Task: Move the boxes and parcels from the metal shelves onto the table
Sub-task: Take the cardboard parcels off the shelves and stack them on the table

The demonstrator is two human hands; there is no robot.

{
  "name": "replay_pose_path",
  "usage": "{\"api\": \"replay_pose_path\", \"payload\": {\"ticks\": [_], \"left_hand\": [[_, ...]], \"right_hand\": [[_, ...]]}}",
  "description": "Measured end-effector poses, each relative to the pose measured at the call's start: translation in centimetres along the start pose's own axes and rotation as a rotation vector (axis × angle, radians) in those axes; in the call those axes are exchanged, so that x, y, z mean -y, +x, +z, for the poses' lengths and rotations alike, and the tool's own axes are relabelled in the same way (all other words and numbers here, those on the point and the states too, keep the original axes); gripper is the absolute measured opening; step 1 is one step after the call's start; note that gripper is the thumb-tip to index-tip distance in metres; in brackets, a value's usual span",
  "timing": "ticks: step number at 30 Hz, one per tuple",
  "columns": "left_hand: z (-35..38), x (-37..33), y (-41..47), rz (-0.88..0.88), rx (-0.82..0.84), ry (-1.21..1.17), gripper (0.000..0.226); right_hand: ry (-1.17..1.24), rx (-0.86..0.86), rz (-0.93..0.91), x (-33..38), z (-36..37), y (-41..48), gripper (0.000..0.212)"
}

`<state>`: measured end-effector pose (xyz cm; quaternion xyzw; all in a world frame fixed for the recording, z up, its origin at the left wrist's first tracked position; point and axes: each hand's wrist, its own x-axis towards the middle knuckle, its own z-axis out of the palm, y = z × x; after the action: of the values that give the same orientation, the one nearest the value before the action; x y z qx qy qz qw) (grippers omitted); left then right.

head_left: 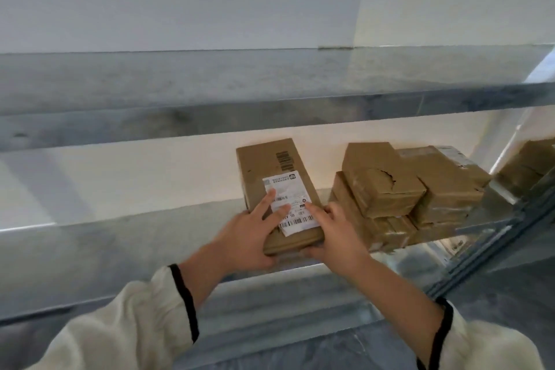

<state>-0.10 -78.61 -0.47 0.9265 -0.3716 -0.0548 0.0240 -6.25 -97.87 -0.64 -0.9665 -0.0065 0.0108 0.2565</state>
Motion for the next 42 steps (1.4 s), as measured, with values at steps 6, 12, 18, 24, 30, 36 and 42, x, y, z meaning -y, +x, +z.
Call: {"api": "replay_pose_path", "payload": {"ticks": [6, 12, 18, 24, 30, 36, 42], "left_hand": [[-1.0, 3.5, -10.0, -0.291, -0.061, -0.009, 0.098], [-0.1, 6.2, -22.2, -0.558, -0.093, -0.035, 0.094], [1.2, 8.1, -35.6, -0.834, -0.117, -0.039, 0.094], [1.6, 10.2, -51.0, -1.053, -0.113, -0.092, 0.094], [1.8, 12.0, -64.6, -1.234, -0.069, -0.092, 0.094], [0.2, 15.8, -72.4, -1.316, -0.087, -0.061, 0.095], [-1.9, 23.4, -76.2, -1.389, -0.129, -0.044, 0.095]], "right_hand": [[0.070, 0.086, -0.290, 8.2, 3.1, 0.8, 0.093], [0.078, 0.230, -0.528, 17.8, 8.8, -0.3, 0.091], [0.055, 0.392, -0.738, 29.0, 14.9, -3.7, 0.089], [0.071, 0.499, -0.915, 42.0, 22.6, -9.5, 0.091], [0.098, 0.576, -1.050, 53.3, 29.4, -15.7, 0.090], [0.126, 0.632, -1.105, 62.2, 32.7, -17.1, 0.093], [0.077, 0.631, -1.186, 71.5, 34.8, -13.2, 0.095]]}}
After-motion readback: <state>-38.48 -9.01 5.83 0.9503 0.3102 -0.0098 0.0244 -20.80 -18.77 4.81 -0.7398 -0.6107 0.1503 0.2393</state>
